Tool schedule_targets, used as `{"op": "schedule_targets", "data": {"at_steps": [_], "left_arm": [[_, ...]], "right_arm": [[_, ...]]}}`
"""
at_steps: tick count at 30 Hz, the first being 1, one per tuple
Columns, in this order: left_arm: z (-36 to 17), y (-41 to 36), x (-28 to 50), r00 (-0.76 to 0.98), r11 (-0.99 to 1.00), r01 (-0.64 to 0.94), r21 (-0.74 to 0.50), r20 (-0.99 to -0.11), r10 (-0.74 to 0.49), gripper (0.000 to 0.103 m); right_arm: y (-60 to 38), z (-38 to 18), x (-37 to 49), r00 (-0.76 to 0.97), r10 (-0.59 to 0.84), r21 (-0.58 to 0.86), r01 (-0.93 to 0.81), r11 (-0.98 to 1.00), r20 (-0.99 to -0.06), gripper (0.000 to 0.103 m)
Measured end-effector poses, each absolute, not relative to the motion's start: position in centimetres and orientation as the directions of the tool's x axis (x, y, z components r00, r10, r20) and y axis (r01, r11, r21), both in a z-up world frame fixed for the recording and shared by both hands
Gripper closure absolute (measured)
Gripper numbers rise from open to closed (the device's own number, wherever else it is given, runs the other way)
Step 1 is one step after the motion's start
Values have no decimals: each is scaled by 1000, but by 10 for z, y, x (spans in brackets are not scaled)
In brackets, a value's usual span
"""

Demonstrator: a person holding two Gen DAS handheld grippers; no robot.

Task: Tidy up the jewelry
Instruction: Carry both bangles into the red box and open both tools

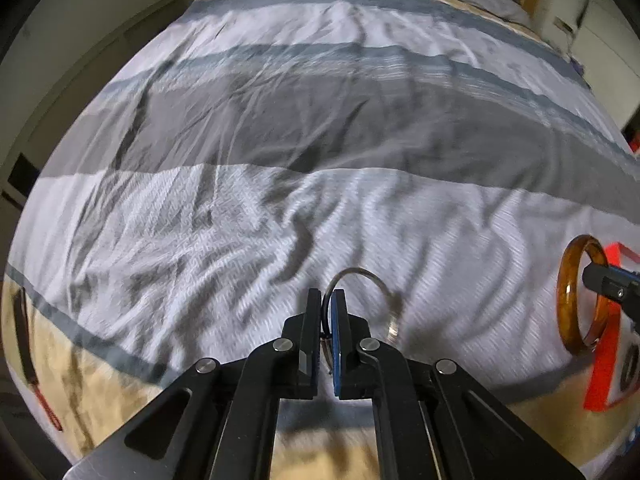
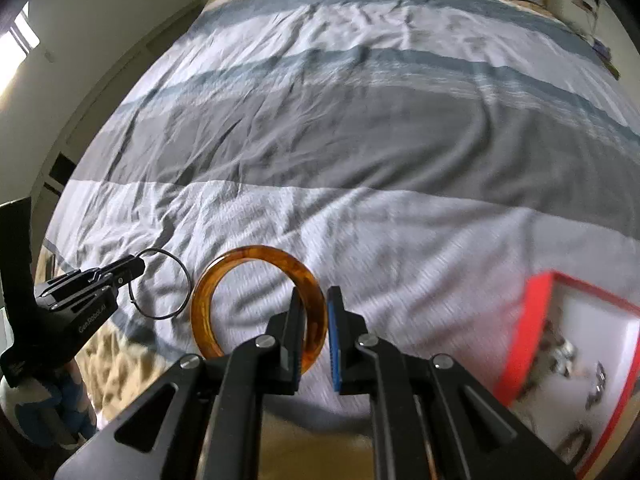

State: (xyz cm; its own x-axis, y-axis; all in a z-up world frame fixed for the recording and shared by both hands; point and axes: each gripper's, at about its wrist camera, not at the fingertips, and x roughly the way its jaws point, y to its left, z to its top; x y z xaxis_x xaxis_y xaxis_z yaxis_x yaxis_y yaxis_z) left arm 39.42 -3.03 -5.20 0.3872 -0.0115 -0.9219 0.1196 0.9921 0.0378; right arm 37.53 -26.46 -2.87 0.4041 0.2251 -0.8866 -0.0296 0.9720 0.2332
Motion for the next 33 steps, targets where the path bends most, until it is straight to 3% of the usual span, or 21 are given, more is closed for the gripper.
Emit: {"op": "schedule_targets", "data": {"at_steps": [15,24,33], "left_arm": [[29,-133,331,438,943,322,86,-896,-68,100],[34,-235,298,393,860,511,22,-895,-211,100],[16,-323,280,296,758,648,-75,-892,-341,100]], "right_arm": [[-380,17,274,507,152,258,146,955,-849,94],[-463,2,205,473,34,205,315,927,-880,93],[-499,-8,204,462,-25,142,324,935,-886,93]]}}
